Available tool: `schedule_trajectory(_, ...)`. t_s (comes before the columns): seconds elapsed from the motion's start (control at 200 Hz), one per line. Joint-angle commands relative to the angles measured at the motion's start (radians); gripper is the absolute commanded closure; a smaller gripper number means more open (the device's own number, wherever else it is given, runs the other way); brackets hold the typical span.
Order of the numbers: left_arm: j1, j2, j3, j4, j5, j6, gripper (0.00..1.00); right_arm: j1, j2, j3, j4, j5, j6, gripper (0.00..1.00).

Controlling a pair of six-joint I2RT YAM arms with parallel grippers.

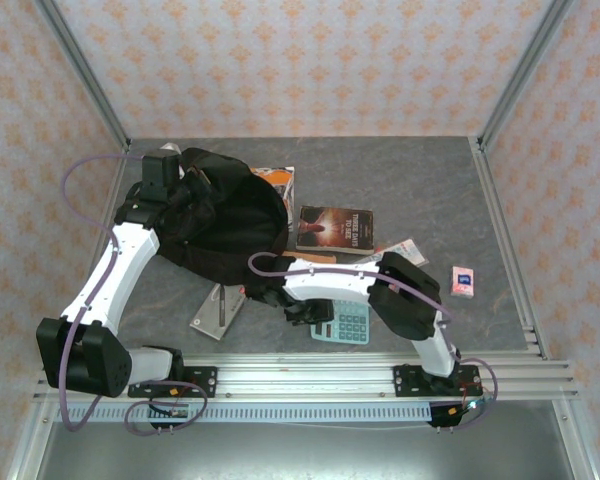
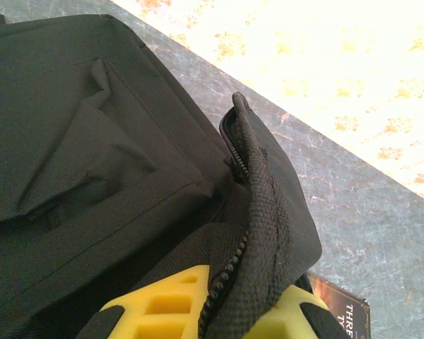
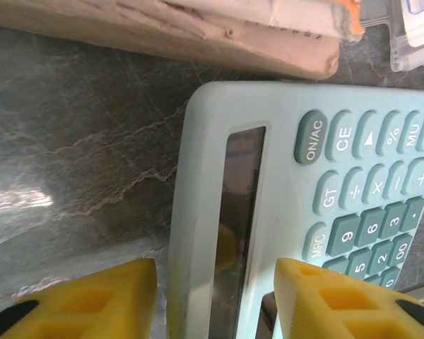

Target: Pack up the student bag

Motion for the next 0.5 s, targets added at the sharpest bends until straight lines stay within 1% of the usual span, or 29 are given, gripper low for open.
schedule_trajectory(0.0,-0.005,-0.032,-0.007,0.033,-0.021,-0.010,1.00,0.006,0.024,0.011,-0.040,0.036,0.017,0.56)
schedule_trajectory(0.295,-0.005,-0.028,-0.008,0.035,-0.019,-0.013,1.00,0.007,0.048,0.019,-0.061,0.059,0.007,0.71)
schedule_trajectory(0.325,-0.004,-0.028,-0.008,0.036,-0.019,-0.013,1.00,0.007,0.046,0.020,-0.065,0.063,0.006,0.76)
schedule_trajectory(0.435,-0.005,-0.028,-0.007,0.035,-0.019,-0.012,1.00,0.007,0.028,0.030,-0.084,0.078,0.008,0.80)
schedule_trajectory(0.455,-0.005,-0.028,-0.006,0.035,-0.019,-0.012,1.00,0.007,0.023,0.035,-0.088,0.080,0.008,0.84)
schedule_trajectory(0.495,-0.005,-0.027,-0.006,0.035,-0.019,-0.011,1.00,0.007,0.014,0.044,-0.103,0.089,0.010,0.86)
